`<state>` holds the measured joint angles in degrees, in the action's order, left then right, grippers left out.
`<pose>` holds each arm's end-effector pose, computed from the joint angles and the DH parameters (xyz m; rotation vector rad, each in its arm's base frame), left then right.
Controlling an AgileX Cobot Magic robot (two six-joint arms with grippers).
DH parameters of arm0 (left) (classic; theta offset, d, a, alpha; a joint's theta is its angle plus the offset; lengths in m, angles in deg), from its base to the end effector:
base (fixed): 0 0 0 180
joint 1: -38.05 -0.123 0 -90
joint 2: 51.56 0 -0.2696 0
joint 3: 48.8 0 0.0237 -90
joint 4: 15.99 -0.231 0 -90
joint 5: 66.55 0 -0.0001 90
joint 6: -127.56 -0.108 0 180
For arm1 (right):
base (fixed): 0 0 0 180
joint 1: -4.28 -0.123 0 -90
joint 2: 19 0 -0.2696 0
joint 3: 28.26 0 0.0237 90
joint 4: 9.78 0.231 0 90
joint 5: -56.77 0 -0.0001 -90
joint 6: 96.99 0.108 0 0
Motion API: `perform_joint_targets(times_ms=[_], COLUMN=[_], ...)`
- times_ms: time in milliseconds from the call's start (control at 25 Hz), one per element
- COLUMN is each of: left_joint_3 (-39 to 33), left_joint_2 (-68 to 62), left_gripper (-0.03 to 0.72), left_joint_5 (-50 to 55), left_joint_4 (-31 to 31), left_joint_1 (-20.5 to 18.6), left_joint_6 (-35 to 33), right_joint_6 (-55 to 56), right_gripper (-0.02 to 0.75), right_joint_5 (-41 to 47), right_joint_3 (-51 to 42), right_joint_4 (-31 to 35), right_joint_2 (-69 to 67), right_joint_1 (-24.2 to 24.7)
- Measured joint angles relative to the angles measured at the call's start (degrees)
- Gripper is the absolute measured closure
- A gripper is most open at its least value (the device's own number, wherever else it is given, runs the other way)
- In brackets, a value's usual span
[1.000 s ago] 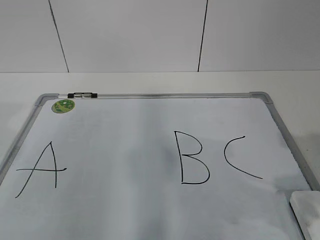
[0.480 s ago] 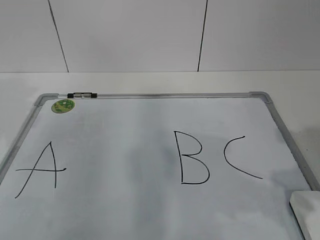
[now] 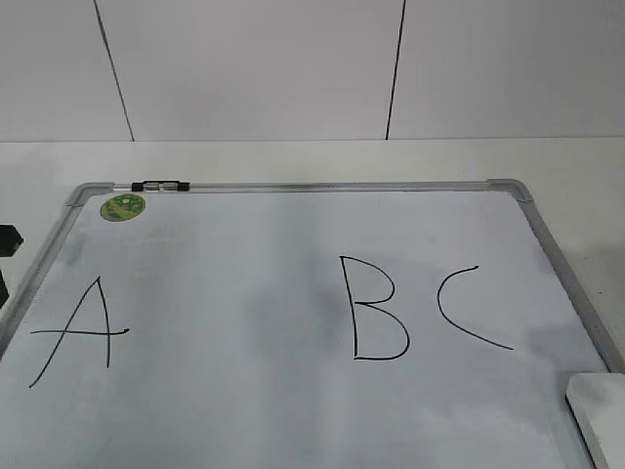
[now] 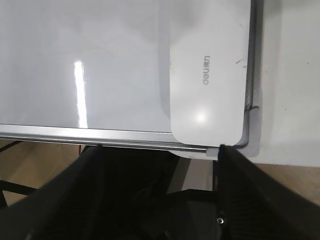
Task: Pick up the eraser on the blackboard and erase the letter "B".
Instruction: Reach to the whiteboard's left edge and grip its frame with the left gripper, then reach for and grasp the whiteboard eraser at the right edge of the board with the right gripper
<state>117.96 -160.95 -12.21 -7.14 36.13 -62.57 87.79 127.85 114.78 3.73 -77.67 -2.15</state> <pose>0.3033 -0.0033 0.1657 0.0866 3.0688 -0.1869 0.1136 0.0368 0.2519 0.0319 2.9113 0.3706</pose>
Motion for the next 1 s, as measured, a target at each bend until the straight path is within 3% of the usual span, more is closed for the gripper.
perform_joint_targets(times_ms=[1000], left_joint_3=[0.6], left_joint_2=[-6.2], left_gripper=[0.468], left_joint_5=[-4.3], left_joint_4=[0.8], left_joint_1=[0.0], left_joint_6=[-0.7], right_joint_6=[0.0], right_gripper=[0.169], right_joint_5=[-0.1], right_joint_3=[0.0], right_joint_4=[-0.3], right_joint_2=[0.0], right_joint_1=[0.0])
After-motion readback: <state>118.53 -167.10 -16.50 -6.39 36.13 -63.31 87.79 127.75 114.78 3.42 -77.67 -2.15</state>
